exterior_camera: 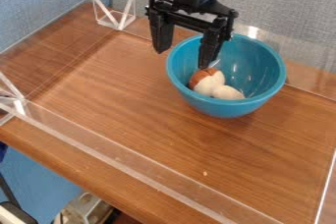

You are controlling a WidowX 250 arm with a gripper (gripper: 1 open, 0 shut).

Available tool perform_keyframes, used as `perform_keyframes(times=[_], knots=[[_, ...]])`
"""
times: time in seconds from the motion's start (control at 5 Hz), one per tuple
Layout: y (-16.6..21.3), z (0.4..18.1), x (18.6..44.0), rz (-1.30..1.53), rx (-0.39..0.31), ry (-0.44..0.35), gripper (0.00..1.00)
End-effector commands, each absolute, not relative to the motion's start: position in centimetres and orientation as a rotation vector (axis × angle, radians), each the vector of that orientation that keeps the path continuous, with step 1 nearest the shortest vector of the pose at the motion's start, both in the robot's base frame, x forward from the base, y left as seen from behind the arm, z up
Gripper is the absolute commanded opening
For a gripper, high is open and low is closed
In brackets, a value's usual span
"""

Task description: Remove the mushroom from inside the blue bowl and put it on the table

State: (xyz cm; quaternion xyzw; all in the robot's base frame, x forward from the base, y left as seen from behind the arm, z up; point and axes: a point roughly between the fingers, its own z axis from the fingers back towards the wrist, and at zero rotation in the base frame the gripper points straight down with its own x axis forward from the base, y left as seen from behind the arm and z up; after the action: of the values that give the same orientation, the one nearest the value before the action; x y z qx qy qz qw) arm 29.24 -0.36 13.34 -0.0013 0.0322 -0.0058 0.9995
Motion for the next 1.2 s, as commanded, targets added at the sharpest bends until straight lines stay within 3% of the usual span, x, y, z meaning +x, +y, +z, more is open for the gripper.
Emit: perform_keyframes(times=[0.0, 1.0], knots=[[-0.8, 12.7, 30.1, -0.052, -0.003, 0.056, 1.0], [-3.1, 7.5, 35.7, -0.319, -0.027, 0.067, 1.0]])
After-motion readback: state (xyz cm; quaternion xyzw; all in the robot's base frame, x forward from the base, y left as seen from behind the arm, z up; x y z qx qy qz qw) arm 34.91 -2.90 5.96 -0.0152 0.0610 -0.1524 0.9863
